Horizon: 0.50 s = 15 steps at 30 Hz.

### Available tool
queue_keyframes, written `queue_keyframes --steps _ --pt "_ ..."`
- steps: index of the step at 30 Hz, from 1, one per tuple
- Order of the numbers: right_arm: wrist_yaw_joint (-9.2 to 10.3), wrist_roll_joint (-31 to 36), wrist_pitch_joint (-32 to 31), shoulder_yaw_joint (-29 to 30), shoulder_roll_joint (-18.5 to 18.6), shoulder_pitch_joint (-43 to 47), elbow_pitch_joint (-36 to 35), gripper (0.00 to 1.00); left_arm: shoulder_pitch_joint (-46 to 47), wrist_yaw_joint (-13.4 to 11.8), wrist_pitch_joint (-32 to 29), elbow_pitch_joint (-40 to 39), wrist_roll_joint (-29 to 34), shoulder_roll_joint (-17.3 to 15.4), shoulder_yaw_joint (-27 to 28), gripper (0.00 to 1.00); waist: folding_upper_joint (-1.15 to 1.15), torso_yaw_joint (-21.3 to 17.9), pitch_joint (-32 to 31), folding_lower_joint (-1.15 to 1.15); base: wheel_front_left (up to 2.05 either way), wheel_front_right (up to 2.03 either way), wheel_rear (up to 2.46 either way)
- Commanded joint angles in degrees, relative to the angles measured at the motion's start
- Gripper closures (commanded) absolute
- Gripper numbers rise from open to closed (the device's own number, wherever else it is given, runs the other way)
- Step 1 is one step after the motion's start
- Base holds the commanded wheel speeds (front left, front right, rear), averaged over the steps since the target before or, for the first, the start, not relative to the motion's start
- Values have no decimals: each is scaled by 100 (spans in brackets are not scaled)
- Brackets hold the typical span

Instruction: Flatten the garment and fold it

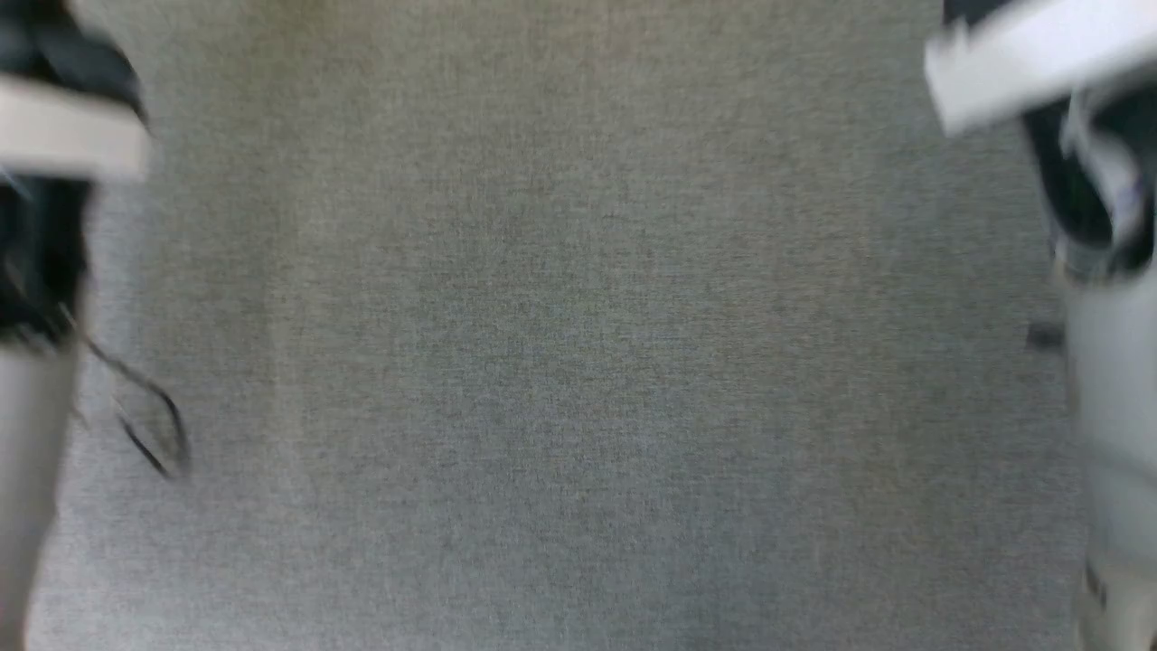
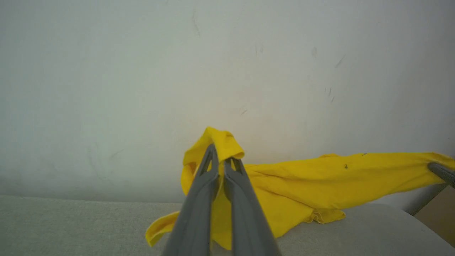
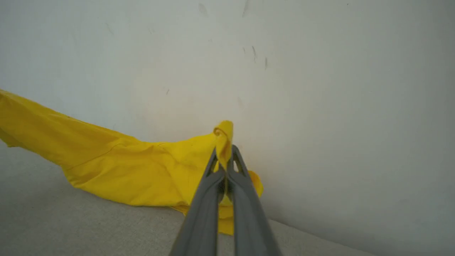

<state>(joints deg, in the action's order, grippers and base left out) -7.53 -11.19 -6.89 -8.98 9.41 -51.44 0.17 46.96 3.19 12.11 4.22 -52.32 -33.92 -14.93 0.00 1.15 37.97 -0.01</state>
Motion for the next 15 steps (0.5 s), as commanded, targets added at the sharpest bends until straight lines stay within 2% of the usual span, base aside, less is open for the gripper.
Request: queue_keyframes --steps 1,7,11,15 --pt "4 -66 -43 71 12 287 -166 100 -279 -81 51 -114 55 -10 -6 100 0 -67 -333 1 0 0 0" --pt "4 -495 -177 422 -163 1943 -933 100 -1851 -298 142 -644 -12 46 -110 100 0 -43 -833 1 0 0 0" --pt "4 -848 -282 651 -273 2880 -1084 100 -2734 -400 154 -761 -142 62 -163 100 0 -24 -1173 1 0 0 0" --pt "4 -1303 -535 596 -132 3684 -1110 100 -3445 -404 -51 -793 -287 -83 -296 100 0 -13 -1483 1 0 0 0"
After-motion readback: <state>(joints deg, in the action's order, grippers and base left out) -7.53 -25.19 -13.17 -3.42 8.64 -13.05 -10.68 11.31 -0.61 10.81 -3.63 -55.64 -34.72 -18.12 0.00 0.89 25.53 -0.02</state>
